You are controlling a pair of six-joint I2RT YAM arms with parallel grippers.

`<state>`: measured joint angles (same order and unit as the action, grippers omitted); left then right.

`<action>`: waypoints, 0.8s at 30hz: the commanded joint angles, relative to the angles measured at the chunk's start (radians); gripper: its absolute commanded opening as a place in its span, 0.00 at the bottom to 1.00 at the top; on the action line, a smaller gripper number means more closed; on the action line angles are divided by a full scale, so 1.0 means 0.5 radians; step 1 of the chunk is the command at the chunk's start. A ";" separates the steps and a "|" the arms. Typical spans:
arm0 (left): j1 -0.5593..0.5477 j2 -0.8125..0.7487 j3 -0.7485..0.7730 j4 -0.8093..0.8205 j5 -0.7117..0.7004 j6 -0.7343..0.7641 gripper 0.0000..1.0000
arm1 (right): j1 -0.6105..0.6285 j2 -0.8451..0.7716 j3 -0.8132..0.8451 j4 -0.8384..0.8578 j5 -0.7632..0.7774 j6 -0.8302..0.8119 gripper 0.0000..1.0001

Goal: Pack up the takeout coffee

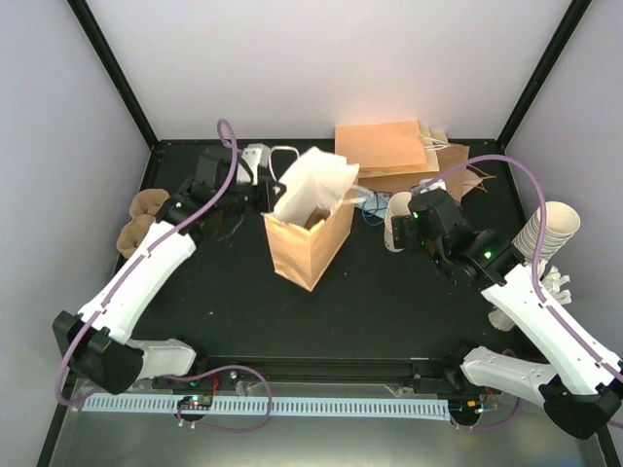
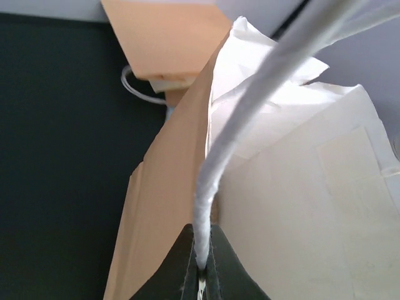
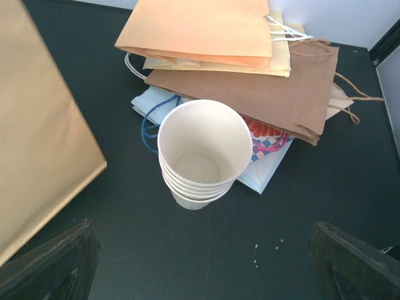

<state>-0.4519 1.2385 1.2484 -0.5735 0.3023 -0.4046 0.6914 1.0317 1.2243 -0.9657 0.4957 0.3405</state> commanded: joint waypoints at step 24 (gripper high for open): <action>0.278 0.283 0.022 0.717 -0.688 -0.829 0.02 | -0.452 0.423 0.346 -0.270 -0.252 0.361 0.93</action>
<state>-0.3206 1.3437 1.2690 -0.3298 -0.0296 -0.7444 0.4839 1.2205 1.3693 -1.0645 0.3943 0.4789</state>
